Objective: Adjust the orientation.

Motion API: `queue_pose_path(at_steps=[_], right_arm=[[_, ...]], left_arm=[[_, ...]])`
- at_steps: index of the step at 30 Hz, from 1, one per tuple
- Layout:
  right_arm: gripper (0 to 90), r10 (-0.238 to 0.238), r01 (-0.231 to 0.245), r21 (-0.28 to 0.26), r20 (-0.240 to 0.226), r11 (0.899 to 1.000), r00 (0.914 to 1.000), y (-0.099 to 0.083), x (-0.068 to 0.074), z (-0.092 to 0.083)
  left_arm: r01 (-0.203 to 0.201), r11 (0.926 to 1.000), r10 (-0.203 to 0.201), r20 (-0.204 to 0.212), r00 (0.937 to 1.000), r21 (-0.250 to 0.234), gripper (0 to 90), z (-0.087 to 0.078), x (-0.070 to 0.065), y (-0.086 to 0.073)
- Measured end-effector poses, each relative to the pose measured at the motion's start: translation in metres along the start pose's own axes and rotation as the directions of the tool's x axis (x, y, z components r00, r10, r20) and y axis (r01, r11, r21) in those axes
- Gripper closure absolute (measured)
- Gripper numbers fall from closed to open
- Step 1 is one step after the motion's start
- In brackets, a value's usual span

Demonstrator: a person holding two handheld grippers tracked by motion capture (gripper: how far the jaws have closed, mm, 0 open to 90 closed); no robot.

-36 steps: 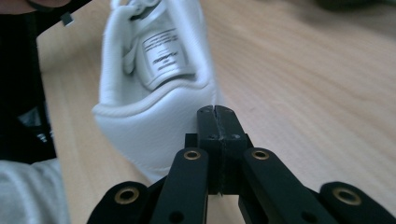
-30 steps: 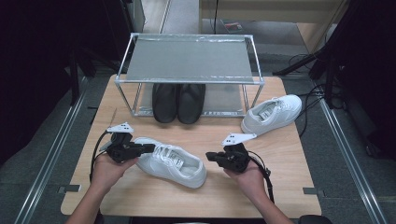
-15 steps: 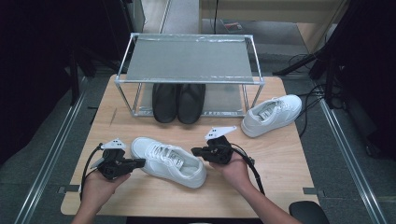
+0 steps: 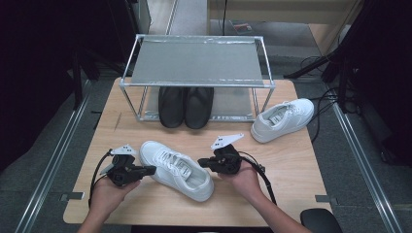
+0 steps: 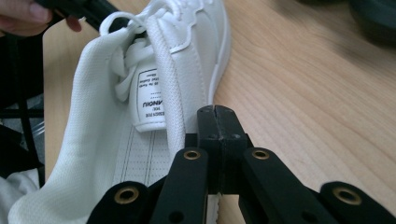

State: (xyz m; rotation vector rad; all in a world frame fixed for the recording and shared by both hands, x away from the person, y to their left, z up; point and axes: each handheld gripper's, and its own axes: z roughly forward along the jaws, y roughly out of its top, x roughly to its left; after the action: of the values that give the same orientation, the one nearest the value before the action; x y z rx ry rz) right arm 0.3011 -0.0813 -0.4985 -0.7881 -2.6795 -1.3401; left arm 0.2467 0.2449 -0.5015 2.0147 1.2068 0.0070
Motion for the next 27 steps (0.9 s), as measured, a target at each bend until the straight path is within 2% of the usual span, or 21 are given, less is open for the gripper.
queue_pose_path(at_steps=[3, 5, 12, 17, 22, 27], right_arm=[[90.0, 0.006, -0.006, -0.002, -0.005, 1.000, 1.0000, -0.004, 0.005, -0.002], [90.0, 0.015, -0.015, 0.000, -0.009, 1.000, 0.9998, -0.007, 0.008, -0.004], [90.0, 0.024, -0.024, -0.006, -0.003, 1.000, 0.9997, -0.014, 0.016, -0.008], [90.0, 0.041, -0.042, -0.012, -0.013, 0.999, 0.9991, -0.018, 0.018, -0.011], [90.0, 0.085, -0.085, -0.010, -0.036, 0.996, 0.9958, -0.022, 0.017, -0.013], [90.0, 0.093, -0.094, -0.010, -0.041, 0.996, 0.9948, -0.025, 0.018, -0.016]], left_arm=[[-0.001, 1.0000, 0.000, 0.016, 0.9999, 0.006, 89.8, 0.001, 0.002, 0.002], [-0.016, 0.9998, 0.015, 0.015, 0.9998, 0.013, 89.9, 0.003, 0.001, 0.004], [-0.025, 0.9996, 0.025, 0.026, 0.9994, 0.012, 90.0, 0.010, 0.002, 0.012], [-0.029, 0.9995, 0.028, 0.035, 0.9990, 0.010, 90.0, 0.015, 0.004, 0.018], [-0.032, 0.9994, 0.032, 0.040, 0.9987, 0.009, 90.0, 0.021, 0.002, 0.024], [-0.050, 0.9987, 0.049, 0.044, 0.9978, 0.012, 89.9, 0.027, 0.002, 0.031]])
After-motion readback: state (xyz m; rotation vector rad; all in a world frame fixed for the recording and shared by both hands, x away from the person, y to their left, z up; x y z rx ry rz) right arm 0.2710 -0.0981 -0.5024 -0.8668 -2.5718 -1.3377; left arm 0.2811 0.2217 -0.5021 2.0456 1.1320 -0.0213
